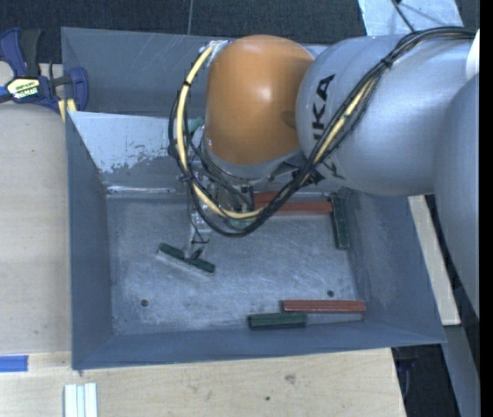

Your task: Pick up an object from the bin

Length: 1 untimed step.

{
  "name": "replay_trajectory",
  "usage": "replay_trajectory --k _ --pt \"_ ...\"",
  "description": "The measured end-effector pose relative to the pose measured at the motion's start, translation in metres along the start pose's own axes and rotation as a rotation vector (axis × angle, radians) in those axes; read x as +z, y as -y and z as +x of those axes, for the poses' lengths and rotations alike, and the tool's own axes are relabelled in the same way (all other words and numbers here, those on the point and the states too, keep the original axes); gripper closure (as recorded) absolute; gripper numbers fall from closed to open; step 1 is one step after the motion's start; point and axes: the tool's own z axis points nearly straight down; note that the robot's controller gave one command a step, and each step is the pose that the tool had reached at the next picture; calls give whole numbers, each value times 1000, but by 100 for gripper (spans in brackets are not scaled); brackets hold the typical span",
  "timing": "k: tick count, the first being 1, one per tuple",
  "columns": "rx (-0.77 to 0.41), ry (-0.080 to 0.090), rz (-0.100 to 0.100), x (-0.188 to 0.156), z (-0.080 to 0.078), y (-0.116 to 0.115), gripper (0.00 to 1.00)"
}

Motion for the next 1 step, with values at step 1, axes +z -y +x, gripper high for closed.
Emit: replay_trajectory --k 1 --pt "-278 2 1 135 -15 41 0"
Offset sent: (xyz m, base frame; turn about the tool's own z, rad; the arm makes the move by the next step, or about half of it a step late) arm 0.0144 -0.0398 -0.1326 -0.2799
